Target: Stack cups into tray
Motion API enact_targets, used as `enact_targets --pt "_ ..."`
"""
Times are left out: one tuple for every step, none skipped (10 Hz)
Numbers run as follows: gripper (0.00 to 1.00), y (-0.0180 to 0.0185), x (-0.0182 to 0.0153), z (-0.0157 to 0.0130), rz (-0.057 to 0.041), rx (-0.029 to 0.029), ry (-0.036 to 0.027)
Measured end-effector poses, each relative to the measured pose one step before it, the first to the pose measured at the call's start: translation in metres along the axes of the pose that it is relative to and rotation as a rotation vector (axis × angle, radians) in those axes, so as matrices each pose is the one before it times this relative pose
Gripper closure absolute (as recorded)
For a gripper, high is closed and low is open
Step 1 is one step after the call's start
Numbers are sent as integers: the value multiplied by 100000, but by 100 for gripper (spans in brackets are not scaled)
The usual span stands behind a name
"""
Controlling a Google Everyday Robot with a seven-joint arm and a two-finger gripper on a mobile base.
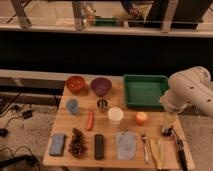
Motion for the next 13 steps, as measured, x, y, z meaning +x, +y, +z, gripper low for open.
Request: enact_targets --pt "20 2 4 1 1 -5 7" --pt "20 -4 3 0 24 -2 -30" --pt "20 16 -65 97 114 -230 -342" --pt "20 611 -588 238 -49 -2347 -579" --pt "20 378 -837 113 -681 -1136 -502" --pt "20 477 -1545 173 -1848 -1349 -555" --pt "20 594 -1621 227 -2779 -1241 -384" --pt "20 359 -1030 93 -2060 -676 -323" --pt "20 360 -1000 105 -2189 -667 -409" --pt "20 330 -1186 103 -2582 -472 -1183" --pt "20 70 -1111 96 -2277 -344 -1791" --pt "20 -7 -777 128 -1291 -219 -1819" --pt "20 40 -625 190 -845 -196 -1875"
